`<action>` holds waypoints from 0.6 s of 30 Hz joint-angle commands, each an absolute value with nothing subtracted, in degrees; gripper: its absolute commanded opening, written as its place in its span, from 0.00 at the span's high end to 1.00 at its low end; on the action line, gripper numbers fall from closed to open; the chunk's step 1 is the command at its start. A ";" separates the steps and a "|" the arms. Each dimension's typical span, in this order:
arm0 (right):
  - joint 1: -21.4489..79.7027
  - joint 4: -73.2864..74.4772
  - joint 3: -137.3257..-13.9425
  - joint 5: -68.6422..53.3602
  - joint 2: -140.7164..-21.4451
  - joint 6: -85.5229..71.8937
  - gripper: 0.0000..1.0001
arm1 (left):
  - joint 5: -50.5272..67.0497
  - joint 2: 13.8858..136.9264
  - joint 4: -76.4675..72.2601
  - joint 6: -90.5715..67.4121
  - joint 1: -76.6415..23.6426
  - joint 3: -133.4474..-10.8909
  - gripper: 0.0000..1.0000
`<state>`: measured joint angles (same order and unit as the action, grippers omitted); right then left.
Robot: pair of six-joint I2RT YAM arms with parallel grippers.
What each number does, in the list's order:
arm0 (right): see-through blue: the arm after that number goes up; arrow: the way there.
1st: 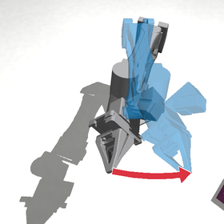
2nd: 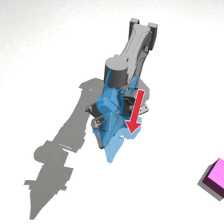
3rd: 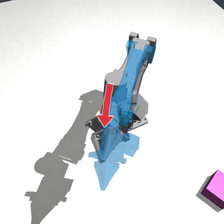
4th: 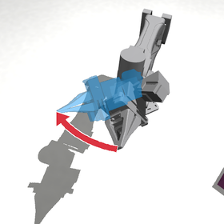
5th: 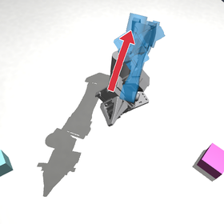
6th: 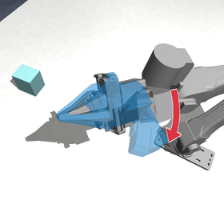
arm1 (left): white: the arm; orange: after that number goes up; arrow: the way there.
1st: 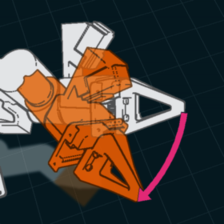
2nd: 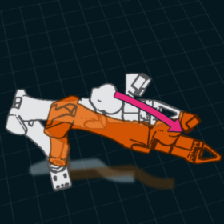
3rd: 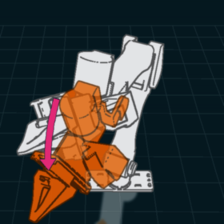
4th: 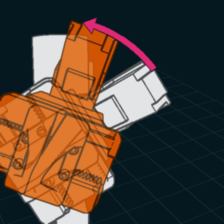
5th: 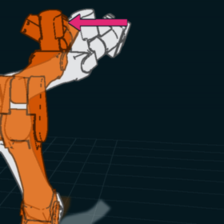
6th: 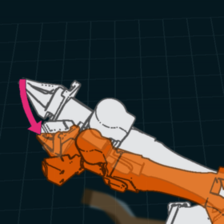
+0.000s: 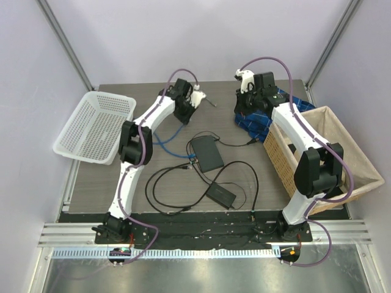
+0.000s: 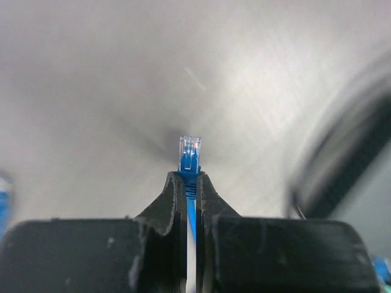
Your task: Pull the plug from the switch port
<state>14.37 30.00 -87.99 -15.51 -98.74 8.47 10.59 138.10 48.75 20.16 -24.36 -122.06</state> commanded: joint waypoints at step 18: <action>13.80 27.33 -90.26 -17.67 -100.46 5.54 0.99 | 3.59 134.50 19.33 16.45 -21.53 -129.12 0.21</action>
<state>13.76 29.52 -88.47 -16.47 -99.26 6.92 -0.27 143.06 19.84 20.86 -22.00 -132.88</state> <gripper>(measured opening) 0.029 0.756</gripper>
